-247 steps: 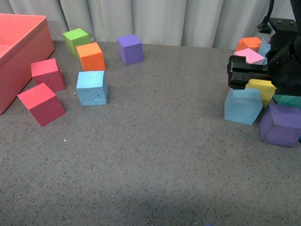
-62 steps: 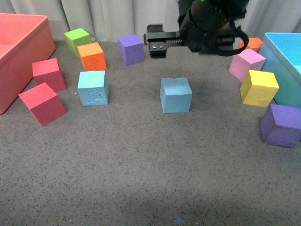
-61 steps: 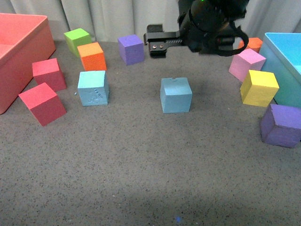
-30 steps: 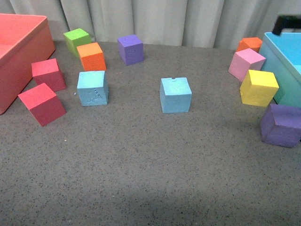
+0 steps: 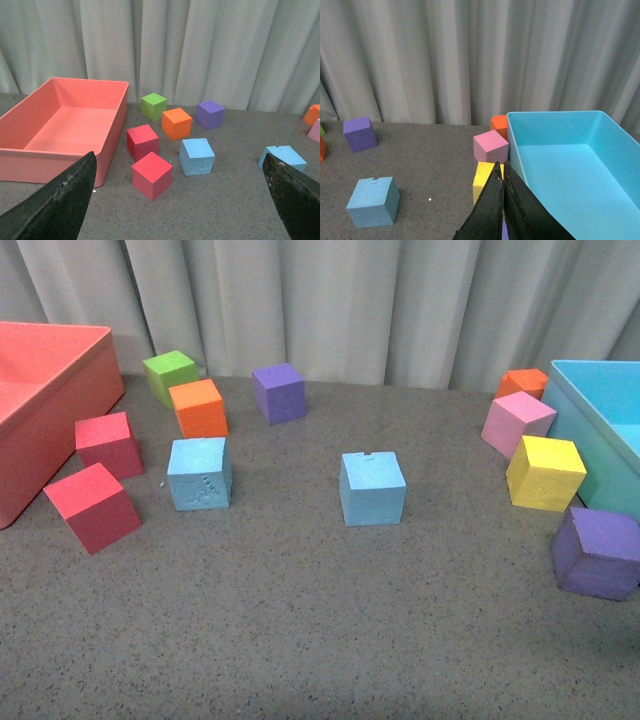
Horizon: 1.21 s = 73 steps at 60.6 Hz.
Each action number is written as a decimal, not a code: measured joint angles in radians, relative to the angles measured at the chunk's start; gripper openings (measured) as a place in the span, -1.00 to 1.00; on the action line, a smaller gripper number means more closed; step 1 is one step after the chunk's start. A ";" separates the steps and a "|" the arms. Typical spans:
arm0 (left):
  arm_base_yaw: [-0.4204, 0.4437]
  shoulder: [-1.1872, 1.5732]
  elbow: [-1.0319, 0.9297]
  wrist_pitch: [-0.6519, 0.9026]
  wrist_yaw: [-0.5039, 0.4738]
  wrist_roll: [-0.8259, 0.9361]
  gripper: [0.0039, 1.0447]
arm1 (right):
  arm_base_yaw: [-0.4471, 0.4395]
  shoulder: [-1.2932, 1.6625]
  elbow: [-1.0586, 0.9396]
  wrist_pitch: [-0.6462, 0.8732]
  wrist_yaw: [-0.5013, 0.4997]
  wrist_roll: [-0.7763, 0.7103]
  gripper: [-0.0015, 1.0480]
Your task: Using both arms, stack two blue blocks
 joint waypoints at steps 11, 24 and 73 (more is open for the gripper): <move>0.000 0.000 0.000 0.000 0.000 0.000 0.88 | -0.082 -0.199 -0.074 -0.126 -0.084 0.000 -0.98; 0.000 0.000 0.000 0.000 0.000 0.000 0.88 | -0.092 -0.387 -0.115 -0.271 -0.089 0.000 -0.98; 0.000 0.000 0.000 0.000 0.000 0.000 0.88 | -0.092 -0.934 -0.142 -0.769 -0.090 0.000 -0.98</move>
